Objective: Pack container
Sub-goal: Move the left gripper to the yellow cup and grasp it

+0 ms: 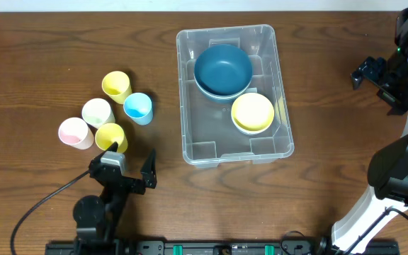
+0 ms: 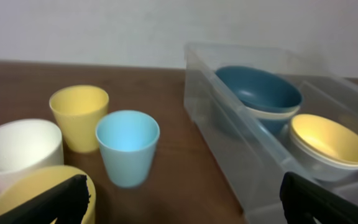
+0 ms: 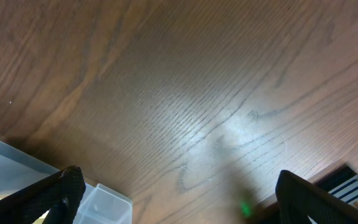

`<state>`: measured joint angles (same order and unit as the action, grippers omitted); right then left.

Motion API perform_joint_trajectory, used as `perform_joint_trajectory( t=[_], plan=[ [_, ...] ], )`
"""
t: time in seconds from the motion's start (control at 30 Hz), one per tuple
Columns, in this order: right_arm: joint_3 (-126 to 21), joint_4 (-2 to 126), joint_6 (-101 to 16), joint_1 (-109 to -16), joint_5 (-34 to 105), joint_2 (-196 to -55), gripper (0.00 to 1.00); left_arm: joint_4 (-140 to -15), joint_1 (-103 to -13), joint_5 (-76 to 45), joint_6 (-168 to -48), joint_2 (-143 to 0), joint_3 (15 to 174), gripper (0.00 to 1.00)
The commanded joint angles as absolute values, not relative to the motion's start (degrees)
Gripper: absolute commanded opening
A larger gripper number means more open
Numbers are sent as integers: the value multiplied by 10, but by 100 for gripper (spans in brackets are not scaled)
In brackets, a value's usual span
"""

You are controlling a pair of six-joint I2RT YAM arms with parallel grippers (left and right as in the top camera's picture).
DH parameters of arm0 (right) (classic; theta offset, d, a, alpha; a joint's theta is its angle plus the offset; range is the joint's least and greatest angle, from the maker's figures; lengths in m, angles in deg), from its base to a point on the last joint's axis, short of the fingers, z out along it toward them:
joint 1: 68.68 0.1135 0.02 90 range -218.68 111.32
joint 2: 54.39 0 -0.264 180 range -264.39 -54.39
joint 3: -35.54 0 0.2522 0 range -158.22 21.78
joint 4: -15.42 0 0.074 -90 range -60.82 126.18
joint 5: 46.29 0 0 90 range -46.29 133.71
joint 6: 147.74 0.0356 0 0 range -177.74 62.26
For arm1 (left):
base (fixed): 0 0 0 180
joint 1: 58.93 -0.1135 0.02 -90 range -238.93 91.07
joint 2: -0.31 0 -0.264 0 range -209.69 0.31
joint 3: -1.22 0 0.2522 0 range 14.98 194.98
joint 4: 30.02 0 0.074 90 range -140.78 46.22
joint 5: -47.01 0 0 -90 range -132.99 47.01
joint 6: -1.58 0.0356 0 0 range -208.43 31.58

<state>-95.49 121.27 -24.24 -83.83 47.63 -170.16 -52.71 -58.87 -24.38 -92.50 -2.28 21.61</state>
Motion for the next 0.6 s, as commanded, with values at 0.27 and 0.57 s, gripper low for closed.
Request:
perform_joint_trajectory(
  t=[0.27,0.57],
  plan=[
    [-954,1213,-235,-841,482,-1695,99,-900,-591,-235,-907,-325,664,98],
    [-954,1213,-235,-841,482,-1695,99,-1101,-591,-450,-1037,-517,854,98]
  ],
)
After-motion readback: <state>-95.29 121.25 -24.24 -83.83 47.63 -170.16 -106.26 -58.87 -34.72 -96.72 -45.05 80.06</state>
